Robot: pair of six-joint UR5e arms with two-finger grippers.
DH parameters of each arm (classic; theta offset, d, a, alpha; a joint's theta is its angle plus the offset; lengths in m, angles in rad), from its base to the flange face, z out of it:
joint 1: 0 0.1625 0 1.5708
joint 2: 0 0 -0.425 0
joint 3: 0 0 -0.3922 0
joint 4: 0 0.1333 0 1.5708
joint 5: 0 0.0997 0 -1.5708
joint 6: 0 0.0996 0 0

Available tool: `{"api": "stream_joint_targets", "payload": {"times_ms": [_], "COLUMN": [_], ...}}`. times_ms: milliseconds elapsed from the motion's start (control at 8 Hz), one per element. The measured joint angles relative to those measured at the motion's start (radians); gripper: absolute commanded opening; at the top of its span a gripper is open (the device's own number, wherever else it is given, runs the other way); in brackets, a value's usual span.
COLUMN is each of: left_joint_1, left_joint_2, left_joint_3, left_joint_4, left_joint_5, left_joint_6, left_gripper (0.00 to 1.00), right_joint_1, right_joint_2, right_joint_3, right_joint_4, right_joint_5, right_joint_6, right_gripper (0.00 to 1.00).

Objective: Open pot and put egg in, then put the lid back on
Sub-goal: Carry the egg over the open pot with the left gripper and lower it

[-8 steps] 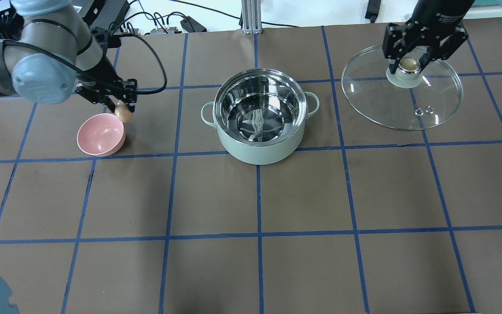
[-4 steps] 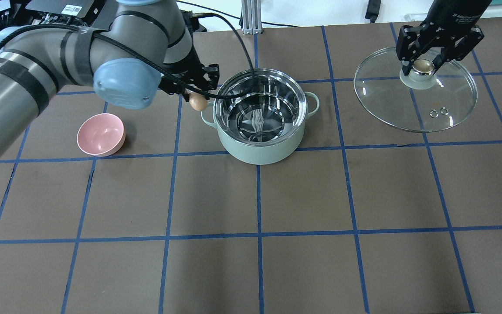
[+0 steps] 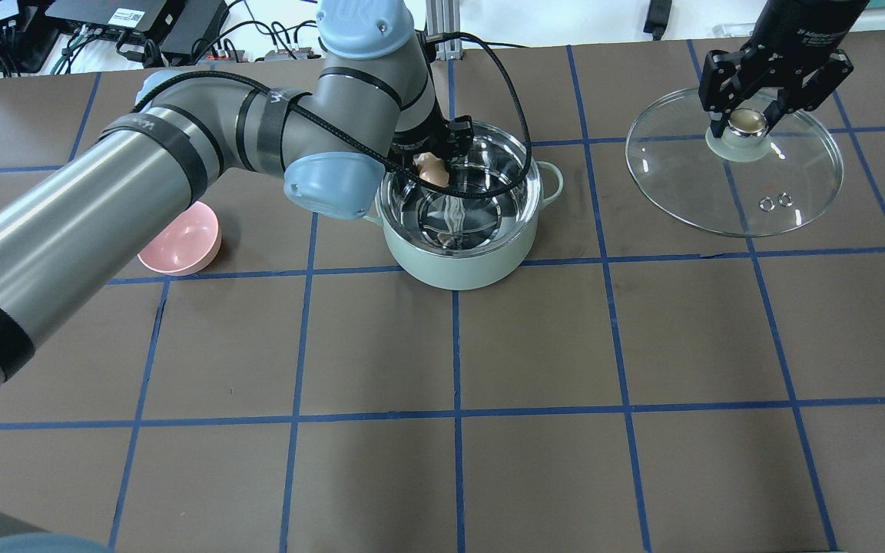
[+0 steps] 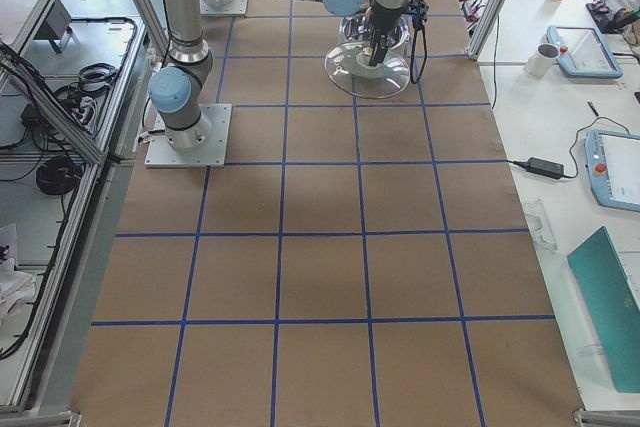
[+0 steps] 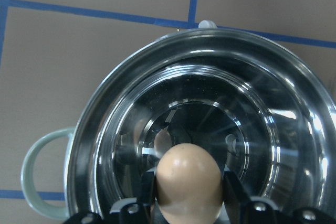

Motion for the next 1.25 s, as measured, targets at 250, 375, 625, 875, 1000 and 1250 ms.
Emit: {"api": "stream_joint_targets", "payload": {"times_ms": [250, 375, 625, 875, 1000, 1250], "left_joint_1": [-0.008, -0.01, -0.012, -0.013, -0.013, -0.013], "left_joint_2": [-0.055, -0.068, -0.074, -0.076, -0.078, -0.092], "left_joint_3": [0.002, 0.003, 0.003, 0.003, 0.002, 0.002], "left_joint_4": [0.019, 0.021, 0.022, 0.022, 0.022, 0.022], "left_joint_5": [0.0, 0.0, 0.0, 0.0, 0.0, -0.001], "left_joint_6": [-0.011, -0.013, -0.017, -0.019, -0.019, -0.017], "left_gripper": [0.23, 0.25, 0.25, 0.25, 0.25, 0.25], "right_joint_1": [0.0, 0.0, 0.0, 0.0, 0.0, 0.0], "right_joint_2": [0.0, -0.001, -0.001, -0.001, -0.001, 0.0], "right_joint_3": [0.003, 0.003, 0.008, 0.013, 0.014, 0.015], "right_joint_4": [0.0, -0.001, 0.0, 0.0, 0.001, 0.001], "right_joint_5": [-0.001, -0.001, -0.001, -0.001, -0.001, -0.002], "right_joint_6": [0.001, 0.001, 0.001, 0.001, 0.001, 0.001], "right_gripper": [0.0, 0.0, 0.0, 0.0, 0.0, 0.0]}}
